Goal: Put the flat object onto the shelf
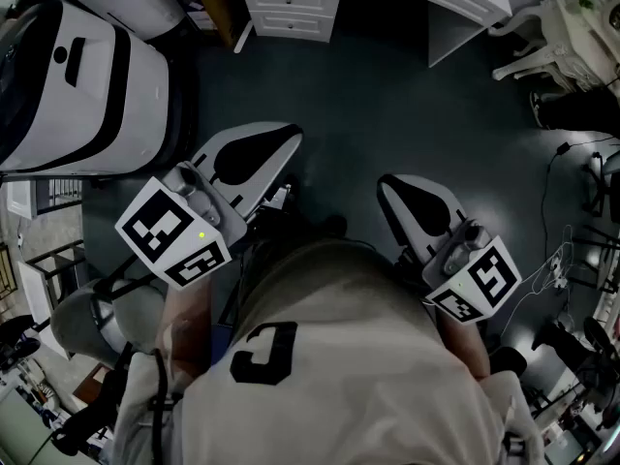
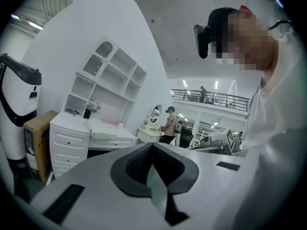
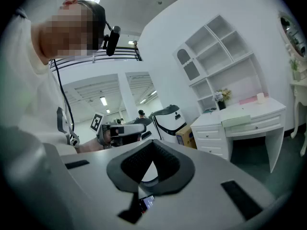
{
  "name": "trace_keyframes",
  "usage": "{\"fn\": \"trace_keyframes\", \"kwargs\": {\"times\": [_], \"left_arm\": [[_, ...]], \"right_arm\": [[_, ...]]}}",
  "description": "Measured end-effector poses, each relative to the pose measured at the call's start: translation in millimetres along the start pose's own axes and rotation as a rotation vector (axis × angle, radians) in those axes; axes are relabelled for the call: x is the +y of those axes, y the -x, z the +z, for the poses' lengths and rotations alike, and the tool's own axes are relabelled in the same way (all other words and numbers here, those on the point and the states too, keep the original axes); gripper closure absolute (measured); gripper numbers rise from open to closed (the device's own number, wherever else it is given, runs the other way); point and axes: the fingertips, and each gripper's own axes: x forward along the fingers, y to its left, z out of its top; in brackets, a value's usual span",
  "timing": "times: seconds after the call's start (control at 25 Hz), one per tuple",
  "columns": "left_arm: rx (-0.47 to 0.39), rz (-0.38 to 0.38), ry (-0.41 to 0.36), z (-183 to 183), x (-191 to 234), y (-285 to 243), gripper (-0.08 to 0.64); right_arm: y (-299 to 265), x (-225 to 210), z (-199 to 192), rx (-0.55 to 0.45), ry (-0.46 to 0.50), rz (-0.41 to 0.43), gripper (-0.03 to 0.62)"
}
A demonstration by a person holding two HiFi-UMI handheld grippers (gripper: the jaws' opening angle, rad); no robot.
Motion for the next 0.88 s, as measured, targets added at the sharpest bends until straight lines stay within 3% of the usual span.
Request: {"fn": "trace_keyframes", "kwargs": {"times": [0.4, 0.64, 0.88], "left_arm": [[0.060, -0.040, -0.035, -0.1, 32.4, -1.4, 0.546], [0.095, -0.095, 0.049, -18.6, 38.2, 2.7, 0.546], [0.114, -0.116, 0.021, -18.4, 78.3, 1.0, 0.546]], "right_arm": [[-39.9, -9.8, 10.7, -0.038, -0.018, -0.048, 0.569], [-67.4, -6.9, 1.0, -0.017, -0.035, -0.069, 0.568], [-108.8, -24.6, 4.9, -0.012, -0.023, -0.098, 0.568]]}}
